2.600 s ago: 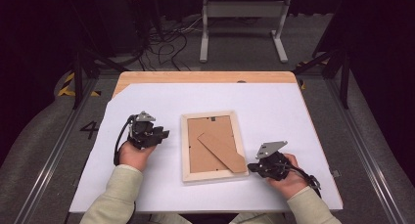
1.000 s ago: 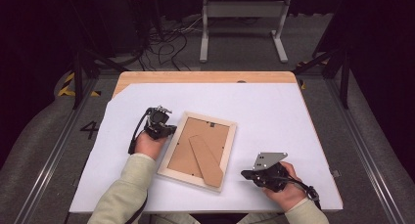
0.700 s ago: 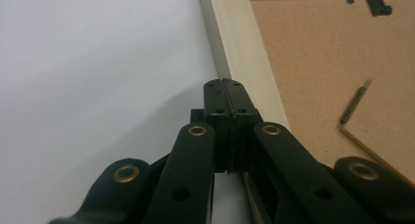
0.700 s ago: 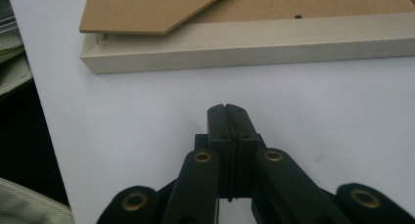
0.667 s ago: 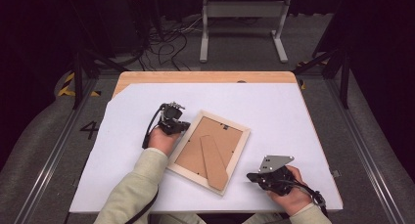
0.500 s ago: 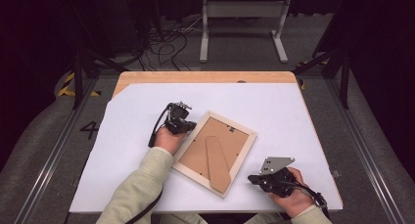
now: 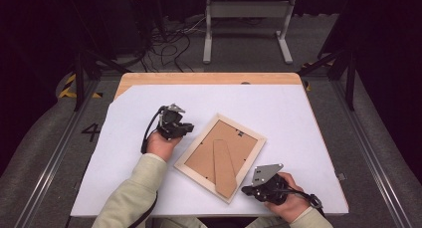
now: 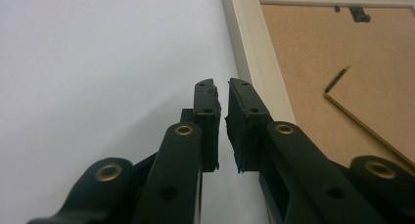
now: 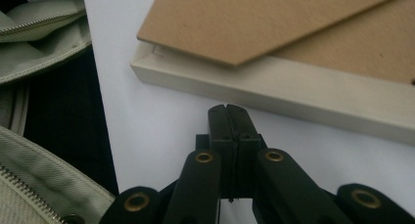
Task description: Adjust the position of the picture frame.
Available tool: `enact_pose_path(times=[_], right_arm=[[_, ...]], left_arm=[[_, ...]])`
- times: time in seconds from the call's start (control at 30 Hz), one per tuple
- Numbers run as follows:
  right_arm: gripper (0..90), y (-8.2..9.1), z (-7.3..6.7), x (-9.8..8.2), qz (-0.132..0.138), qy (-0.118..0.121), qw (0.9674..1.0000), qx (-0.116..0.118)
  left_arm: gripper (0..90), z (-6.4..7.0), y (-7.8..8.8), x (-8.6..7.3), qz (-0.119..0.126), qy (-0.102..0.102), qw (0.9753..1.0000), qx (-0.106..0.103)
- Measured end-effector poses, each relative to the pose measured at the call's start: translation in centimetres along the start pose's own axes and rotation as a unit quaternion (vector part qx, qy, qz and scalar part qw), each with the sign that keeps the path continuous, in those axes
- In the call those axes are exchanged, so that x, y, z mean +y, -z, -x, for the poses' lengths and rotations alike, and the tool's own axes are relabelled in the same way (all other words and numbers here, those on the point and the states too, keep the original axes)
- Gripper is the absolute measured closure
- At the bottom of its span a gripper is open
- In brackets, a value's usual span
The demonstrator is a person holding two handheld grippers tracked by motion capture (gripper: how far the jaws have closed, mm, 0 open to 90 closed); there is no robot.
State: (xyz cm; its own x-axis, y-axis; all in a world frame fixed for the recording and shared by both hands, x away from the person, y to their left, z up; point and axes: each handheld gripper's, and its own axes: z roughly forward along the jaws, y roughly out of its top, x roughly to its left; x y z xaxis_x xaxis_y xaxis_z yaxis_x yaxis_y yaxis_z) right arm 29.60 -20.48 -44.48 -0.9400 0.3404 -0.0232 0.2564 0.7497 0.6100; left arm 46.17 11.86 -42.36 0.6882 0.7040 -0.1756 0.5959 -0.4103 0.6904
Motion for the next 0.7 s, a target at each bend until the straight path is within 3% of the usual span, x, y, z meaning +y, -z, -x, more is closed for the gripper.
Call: enact_pose_path(times=[0.13, 0.4, 0.7], right_arm=[[90.0, -0.8, -0.1, 1.0, -0.004, 0.02, 0.9997, 0.014], [90.0, -2.6, -0.1, 3.0, 0.004, 0.048, 0.9981, 0.038], [90.0, -5.2, -0.3, 5.9, 0.021, 0.064, 0.9972, 0.033]], left_arm=[[81.0, -0.5, 1.9, -1.0, 0.015, 0.007, 0.9998, 0.006], [80.3, -2.0, 4.7, -3.6, 0.027, 0.041, 0.9984, 0.028], [80.1, -2.9, 7.0, -6.4, 0.025, 0.067, 0.9961, 0.052]])
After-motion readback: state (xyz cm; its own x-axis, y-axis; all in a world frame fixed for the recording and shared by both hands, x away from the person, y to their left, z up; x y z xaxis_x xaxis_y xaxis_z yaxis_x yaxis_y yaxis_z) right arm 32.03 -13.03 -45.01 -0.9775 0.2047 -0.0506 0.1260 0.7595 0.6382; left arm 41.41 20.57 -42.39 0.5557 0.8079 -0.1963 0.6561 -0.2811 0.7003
